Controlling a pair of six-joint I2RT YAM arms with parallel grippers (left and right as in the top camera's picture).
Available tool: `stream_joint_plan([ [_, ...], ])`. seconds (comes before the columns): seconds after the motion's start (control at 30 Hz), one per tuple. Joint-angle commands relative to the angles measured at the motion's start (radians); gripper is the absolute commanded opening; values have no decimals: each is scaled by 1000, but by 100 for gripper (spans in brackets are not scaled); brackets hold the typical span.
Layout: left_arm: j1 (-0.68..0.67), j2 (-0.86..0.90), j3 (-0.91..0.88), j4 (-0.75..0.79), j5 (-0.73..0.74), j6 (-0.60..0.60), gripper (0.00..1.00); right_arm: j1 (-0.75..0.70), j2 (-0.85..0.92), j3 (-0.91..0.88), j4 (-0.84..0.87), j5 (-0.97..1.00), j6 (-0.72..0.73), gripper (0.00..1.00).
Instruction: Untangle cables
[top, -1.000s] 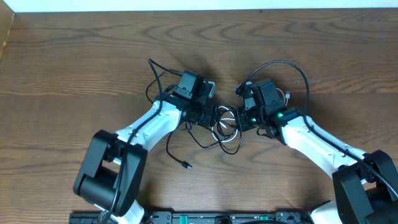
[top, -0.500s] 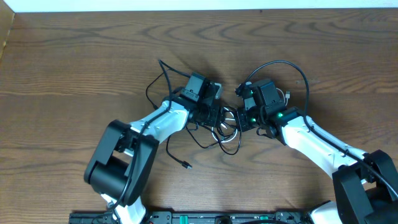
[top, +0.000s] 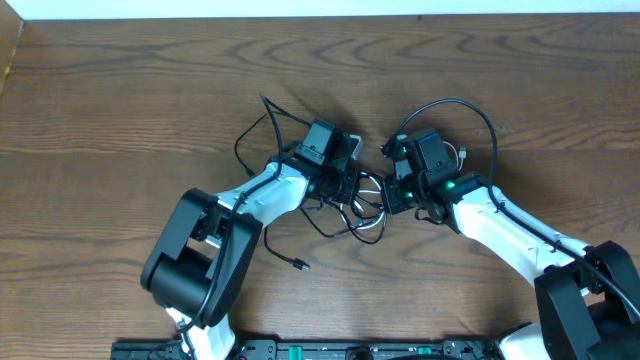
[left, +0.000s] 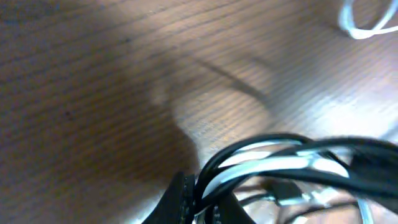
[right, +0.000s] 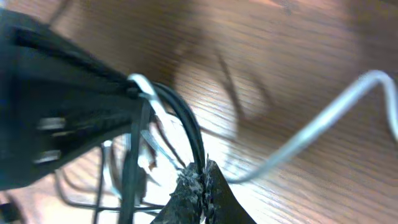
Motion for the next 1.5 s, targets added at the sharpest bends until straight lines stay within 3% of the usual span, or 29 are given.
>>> stream_joint_plan([
  [0.0,19,-100,6,4,97,-24,8,4,9,5,-24,134,7,1],
  [0.33,153,-370,6,3,469,-72,8,4,9,5,-39,283,35,1],
  [0.63,247,-394,6,-111,486,-26,7,-29,9,5,-46,438,173,1],
  [0.8,257,-394,6,-140,472,-4,7,-121,9,5,-42,413,319,16],
  [0.93,257,-394,6,-140,453,-5,8,-209,9,5,36,107,275,18],
  [1.03,256,-394,6,-140,402,-5,8,-243,9,5,122,-319,39,33],
  [1.13,256,-394,6,-140,343,-5,7,-241,9,5,156,-669,-127,38],
  [1.27,256,-394,6,-137,235,-51,7,-224,9,5,172,-876,-155,41],
  [1.47,249,-394,6,-120,176,-169,7,-186,9,5,179,-909,-154,42],
])
